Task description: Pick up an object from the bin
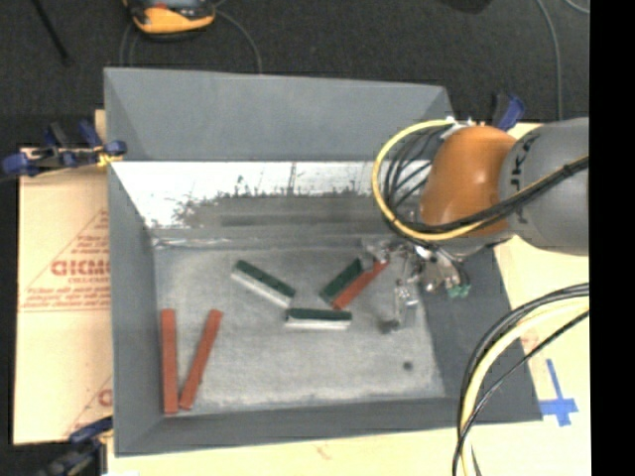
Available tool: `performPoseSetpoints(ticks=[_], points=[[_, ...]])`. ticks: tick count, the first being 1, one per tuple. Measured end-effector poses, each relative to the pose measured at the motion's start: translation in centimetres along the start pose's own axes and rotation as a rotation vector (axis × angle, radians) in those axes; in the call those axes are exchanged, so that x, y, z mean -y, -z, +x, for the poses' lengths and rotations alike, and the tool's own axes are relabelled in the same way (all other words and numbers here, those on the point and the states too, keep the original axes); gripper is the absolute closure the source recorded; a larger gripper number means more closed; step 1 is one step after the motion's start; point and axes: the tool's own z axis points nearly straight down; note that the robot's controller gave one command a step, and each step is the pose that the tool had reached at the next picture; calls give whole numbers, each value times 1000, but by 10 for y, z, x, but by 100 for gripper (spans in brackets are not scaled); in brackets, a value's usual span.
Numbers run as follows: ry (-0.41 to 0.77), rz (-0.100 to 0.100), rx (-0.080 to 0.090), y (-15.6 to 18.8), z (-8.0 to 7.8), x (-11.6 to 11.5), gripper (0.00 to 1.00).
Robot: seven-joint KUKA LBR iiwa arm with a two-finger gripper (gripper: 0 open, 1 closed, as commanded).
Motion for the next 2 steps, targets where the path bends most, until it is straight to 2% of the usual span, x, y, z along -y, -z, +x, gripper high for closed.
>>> performPoseSetpoints(ticks=[1, 2], points=[[176, 2, 4, -4, -50, -28, 100], [177, -1, -3, -8, -48, -29, 0]])
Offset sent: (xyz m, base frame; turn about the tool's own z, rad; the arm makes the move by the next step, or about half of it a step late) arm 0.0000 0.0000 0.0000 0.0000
